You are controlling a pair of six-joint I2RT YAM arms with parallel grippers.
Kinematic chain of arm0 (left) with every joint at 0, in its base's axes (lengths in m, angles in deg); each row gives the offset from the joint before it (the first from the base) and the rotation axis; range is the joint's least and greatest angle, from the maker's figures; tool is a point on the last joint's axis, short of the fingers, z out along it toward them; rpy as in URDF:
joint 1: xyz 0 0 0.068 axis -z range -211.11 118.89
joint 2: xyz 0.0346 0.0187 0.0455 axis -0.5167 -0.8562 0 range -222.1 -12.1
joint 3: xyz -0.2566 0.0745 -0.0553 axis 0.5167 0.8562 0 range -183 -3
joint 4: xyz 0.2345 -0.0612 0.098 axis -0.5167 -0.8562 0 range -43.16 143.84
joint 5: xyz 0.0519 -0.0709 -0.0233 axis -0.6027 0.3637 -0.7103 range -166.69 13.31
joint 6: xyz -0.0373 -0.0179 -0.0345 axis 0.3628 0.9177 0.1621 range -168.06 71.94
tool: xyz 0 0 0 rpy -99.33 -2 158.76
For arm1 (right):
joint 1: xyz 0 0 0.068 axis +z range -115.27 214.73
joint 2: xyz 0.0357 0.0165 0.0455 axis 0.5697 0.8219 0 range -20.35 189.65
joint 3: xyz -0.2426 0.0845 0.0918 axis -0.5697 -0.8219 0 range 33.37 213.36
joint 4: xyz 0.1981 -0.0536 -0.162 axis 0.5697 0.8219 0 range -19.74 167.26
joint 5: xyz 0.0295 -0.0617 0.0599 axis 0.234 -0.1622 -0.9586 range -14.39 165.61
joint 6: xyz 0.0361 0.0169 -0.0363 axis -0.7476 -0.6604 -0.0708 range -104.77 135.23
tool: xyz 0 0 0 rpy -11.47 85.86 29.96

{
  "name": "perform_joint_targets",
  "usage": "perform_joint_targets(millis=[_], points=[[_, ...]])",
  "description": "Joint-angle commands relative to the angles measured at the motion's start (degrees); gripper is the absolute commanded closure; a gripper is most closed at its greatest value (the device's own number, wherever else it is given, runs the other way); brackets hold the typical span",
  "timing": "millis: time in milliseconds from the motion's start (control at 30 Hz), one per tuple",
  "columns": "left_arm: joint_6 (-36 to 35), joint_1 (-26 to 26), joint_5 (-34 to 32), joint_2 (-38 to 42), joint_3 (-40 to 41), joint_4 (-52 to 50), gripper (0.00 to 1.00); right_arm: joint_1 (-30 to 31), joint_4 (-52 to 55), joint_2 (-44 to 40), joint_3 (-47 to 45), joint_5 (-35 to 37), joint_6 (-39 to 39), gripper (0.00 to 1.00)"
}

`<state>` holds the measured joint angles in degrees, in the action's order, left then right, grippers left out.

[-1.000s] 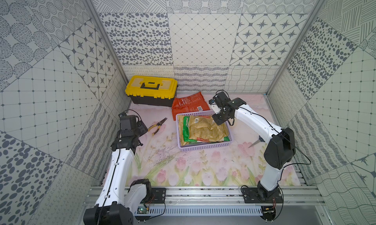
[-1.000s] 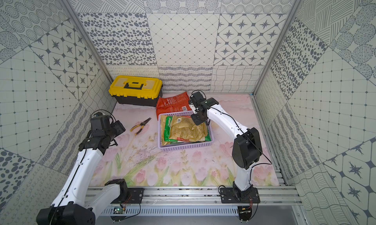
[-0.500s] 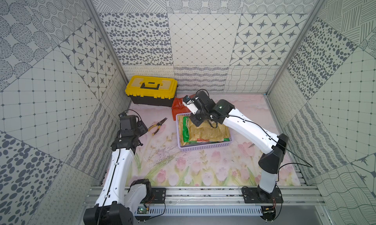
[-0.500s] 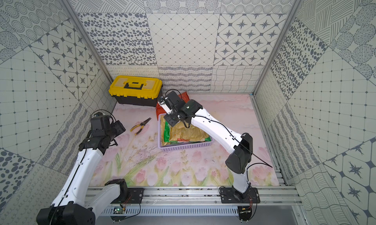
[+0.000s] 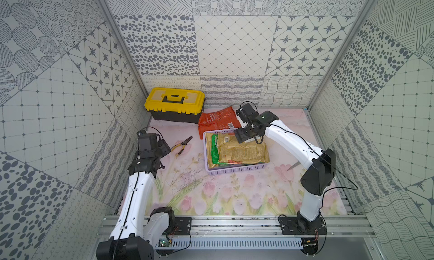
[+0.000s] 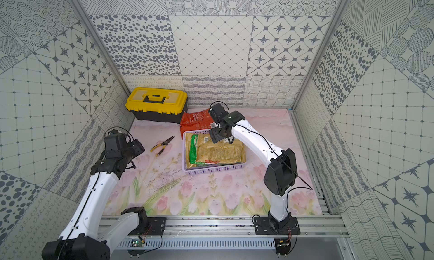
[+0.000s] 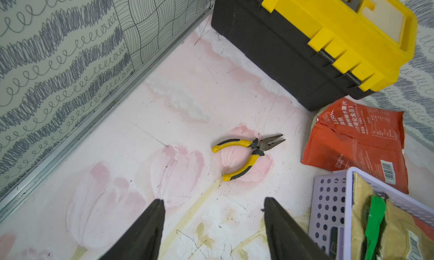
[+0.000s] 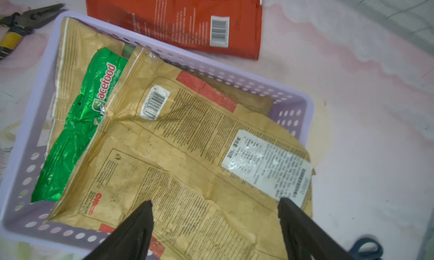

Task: Put the potato chips into the basket
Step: Place the potato chip in the basket.

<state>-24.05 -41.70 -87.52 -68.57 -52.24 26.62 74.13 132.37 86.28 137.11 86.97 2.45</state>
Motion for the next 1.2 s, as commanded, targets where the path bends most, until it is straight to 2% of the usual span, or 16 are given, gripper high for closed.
perform_joint_targets(millis=[0,200,367,567,800,967,1067,1167], points=[[0.5,-0.3,0.7,0.2,0.0,1.3,0.29,0.9,2.4,2.2,-4.1,-1.6,-12.7,0.04],[0.7,-0.3,1.4,0.2,0.0,1.3,0.29,1.0,-4.1,7.6,-9.2,-5.3,-18.4,0.03],[0.6,-0.3,1.0,0.1,0.0,1.2,0.29,2.1,-15.9,9.6,-12.1,-13.9,-14.3,0.03],[0.8,-0.3,1.5,0.1,0.0,1.3,0.29,0.9,-31.5,6.0,-21.4,-22.4,-10.8,0.03],[0.7,-0.3,1.2,0.3,0.0,1.2,0.29,0.1,-31.0,0.6,-23.8,-19.1,-11.4,0.03],[0.9,-0.3,3.1,0.0,0.1,1.2,0.29,2.2,-26.3,-5.2,-21.9,-10.4,-13.5,0.03],[0.2,-0.3,9.4,-1.4,0.0,3.7,0.27,2.0,-23.1,-7.0,-20.1,-6.3,-14.7,0.03],[1.6,0.1,14.8,-3.9,-0.7,4.9,0.27,1.6,-22.9,-9.3,-19.6,-5.1,-15.2,0.03]])
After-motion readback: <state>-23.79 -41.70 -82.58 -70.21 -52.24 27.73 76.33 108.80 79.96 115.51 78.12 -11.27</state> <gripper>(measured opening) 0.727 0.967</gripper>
